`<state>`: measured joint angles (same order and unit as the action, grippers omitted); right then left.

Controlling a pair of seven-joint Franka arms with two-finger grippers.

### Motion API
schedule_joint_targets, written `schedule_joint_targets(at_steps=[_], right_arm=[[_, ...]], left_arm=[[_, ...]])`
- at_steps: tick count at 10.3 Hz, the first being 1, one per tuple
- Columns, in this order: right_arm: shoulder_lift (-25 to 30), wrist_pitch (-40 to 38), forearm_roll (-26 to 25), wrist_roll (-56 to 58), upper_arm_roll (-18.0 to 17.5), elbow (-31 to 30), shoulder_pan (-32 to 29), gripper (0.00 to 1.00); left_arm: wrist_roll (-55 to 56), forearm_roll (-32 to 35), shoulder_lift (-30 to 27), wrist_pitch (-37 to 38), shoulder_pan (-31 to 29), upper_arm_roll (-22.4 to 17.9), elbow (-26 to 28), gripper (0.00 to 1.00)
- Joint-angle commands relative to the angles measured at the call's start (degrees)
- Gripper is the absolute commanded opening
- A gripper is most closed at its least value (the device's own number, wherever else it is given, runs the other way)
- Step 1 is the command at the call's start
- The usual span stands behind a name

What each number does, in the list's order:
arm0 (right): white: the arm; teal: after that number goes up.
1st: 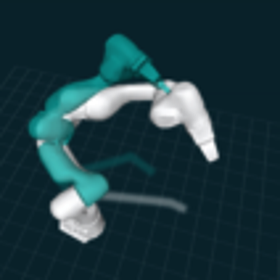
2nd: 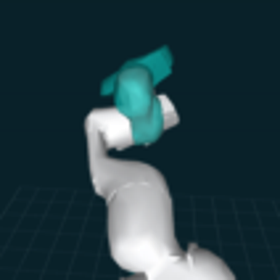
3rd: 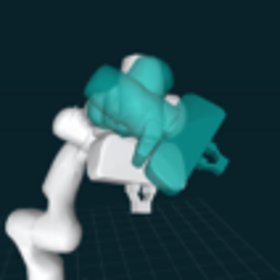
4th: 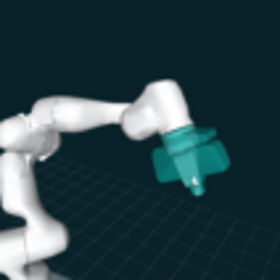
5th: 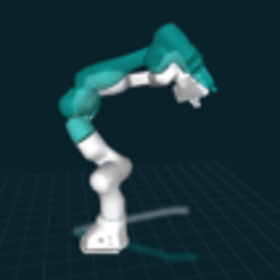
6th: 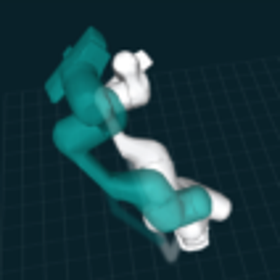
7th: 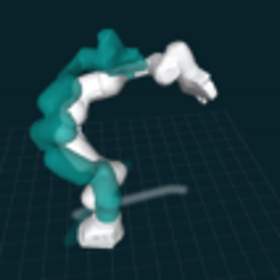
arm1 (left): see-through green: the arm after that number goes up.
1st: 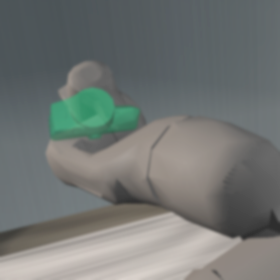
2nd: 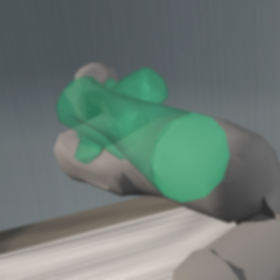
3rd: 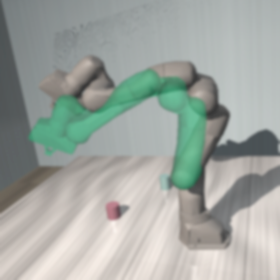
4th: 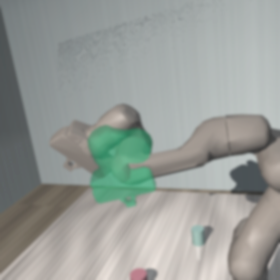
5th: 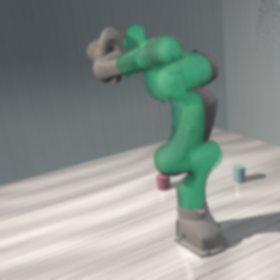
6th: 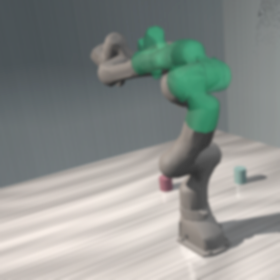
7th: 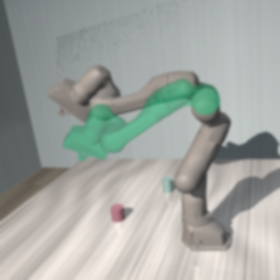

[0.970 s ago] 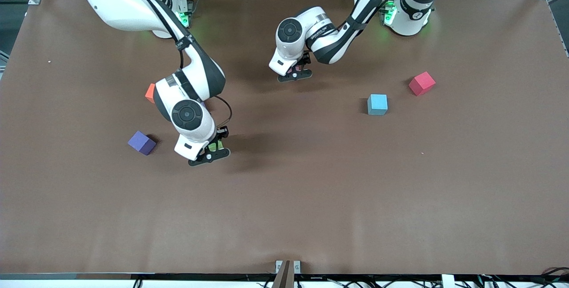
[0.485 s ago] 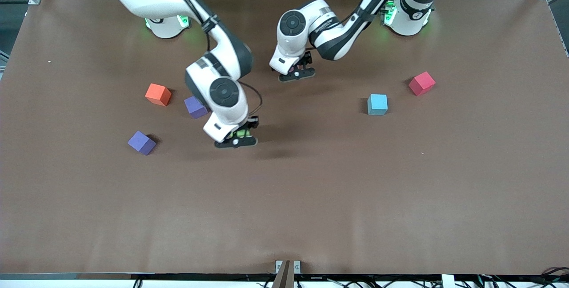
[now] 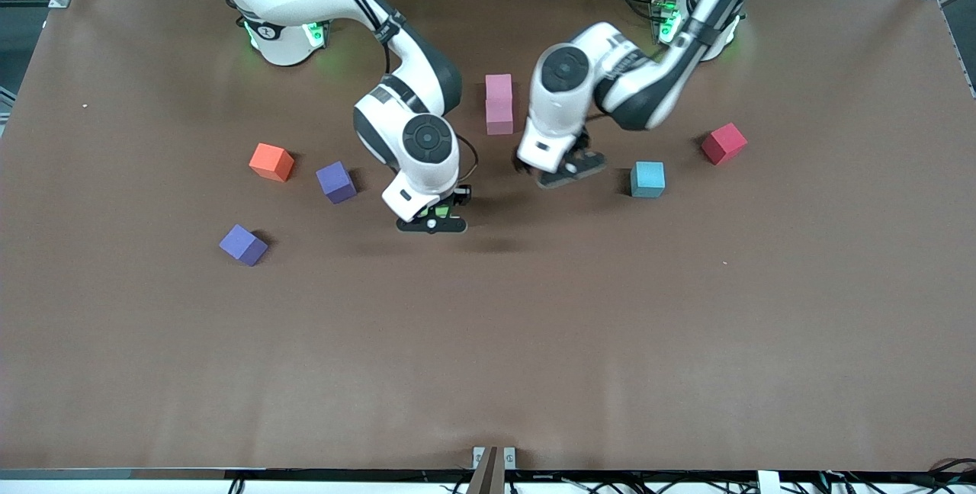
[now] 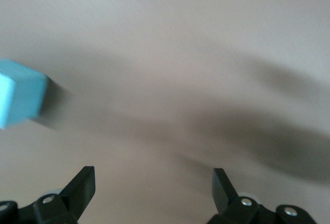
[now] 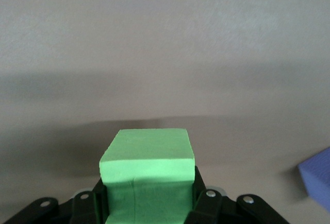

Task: Arrange blocks into number 1

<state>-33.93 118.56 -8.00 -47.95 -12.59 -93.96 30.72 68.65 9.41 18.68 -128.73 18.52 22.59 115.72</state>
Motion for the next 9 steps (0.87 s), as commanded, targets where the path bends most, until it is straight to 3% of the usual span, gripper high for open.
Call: schedule_joint_targets(at_steps=[1, 3, 4, 7, 9], right_arm=[[-2.09, -0.09, 0.44, -7.04, -1.29, 2.02, 2.49, 0.0], [-3.85, 0.09, 0.44, -11.62, -1.65, 3.61, 5.3, 0.0], [-4.21, 0.44, 0.44, -12.86, -2.0, 3.61, 6.62, 0.0], [-4.21, 0.53, 1.92, -13.84, -5.15, 3.52, 6.99, 0.0], [-4.39, 0.71, 1.84, -13.84, -6.83, 3.0, 7.07, 0.0]], left_arm=[[-3.32, 3.07, -2.5, 3.39, -9.24, 0.53, 0.47, 1.0], [-8.35, 3.16, -2.6, 4.36, -18.13, -0.17, 0.21, 1.0], [-9.93, 3.33, -2.51, 4.37, -19.91, -2.44, 0.29, 1.0], [-11.17, 6.05, -2.76, 4.19, -20.8, -2.99, 5.89, 1.0], [-11.09, 6.06, -7.84, 3.58, -20.63, -2.55, 12.21, 1.0]])
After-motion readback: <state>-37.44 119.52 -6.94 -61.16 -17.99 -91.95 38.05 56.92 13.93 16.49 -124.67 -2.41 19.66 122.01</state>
